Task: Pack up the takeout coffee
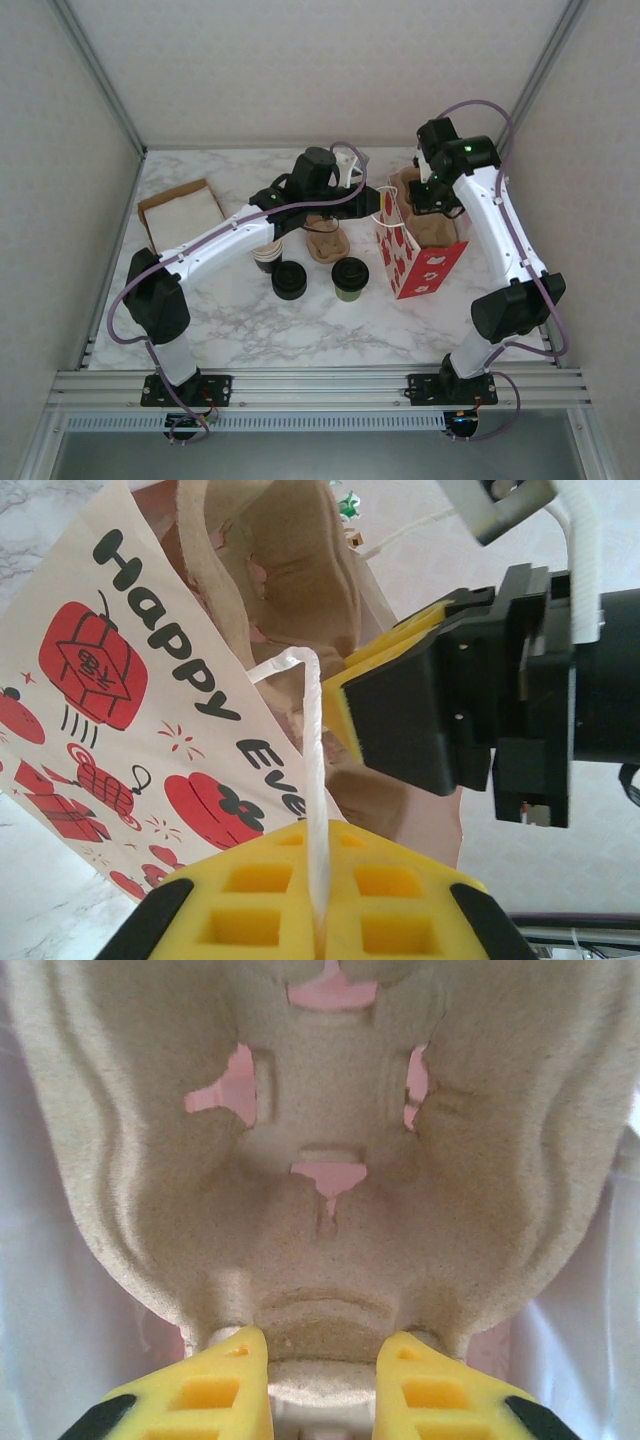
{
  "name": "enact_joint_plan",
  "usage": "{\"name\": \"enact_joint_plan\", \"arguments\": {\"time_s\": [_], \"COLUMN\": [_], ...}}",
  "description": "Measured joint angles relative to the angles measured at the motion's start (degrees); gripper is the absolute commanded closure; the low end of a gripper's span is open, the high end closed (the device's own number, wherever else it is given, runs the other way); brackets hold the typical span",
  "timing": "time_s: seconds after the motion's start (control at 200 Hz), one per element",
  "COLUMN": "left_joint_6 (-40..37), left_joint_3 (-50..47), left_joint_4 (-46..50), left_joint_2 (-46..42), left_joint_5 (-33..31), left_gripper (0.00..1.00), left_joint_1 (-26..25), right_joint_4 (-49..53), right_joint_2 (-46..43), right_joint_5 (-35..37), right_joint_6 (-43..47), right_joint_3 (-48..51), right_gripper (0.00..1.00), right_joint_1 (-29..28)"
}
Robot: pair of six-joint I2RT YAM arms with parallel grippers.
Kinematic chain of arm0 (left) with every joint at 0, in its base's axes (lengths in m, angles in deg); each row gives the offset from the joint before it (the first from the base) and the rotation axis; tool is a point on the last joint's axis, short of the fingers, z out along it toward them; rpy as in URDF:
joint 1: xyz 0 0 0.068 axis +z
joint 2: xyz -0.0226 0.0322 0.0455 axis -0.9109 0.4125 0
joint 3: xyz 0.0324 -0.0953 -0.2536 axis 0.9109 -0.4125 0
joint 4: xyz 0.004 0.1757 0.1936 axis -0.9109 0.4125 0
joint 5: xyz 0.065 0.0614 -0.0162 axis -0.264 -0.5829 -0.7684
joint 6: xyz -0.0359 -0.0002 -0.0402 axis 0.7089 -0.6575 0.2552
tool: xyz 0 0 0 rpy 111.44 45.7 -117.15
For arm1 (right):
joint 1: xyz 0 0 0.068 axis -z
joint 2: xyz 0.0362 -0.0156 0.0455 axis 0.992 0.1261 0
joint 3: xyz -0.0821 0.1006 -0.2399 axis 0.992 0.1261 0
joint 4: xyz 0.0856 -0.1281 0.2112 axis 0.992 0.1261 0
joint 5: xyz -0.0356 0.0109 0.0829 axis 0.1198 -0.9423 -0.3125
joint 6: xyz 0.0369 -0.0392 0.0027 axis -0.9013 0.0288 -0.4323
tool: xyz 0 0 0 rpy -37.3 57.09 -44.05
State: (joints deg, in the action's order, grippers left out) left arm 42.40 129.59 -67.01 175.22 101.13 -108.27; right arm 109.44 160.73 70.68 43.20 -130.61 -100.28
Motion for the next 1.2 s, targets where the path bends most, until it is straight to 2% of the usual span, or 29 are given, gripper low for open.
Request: {"name": "enact_joint_plan", "arguments": {"time_s": [0.806, 1.202], "left_joint_6": [0.0, -0.5], "left_joint_3": [0.0, 0.0], "left_joint_4": [0.2, 0.7], "left_joint_2": [0.0, 0.0], "left_joint_5": [-1.1, -1.5], "left_gripper": [1.0, 1.0], "left_joint_1": [0.0, 0.3], "right_joint_4": [-3.1, -5.5], "right_joint_2": [-2.6, -1.4], "right_joint_5": [-2.9, -1.7], "right_joint_6": [-2.1, -3.2], "right_joint_3": [4.9, 8.1], "right_gripper": [0.81, 0.72], "right_joint_1": [-1.1, -1.5]}}
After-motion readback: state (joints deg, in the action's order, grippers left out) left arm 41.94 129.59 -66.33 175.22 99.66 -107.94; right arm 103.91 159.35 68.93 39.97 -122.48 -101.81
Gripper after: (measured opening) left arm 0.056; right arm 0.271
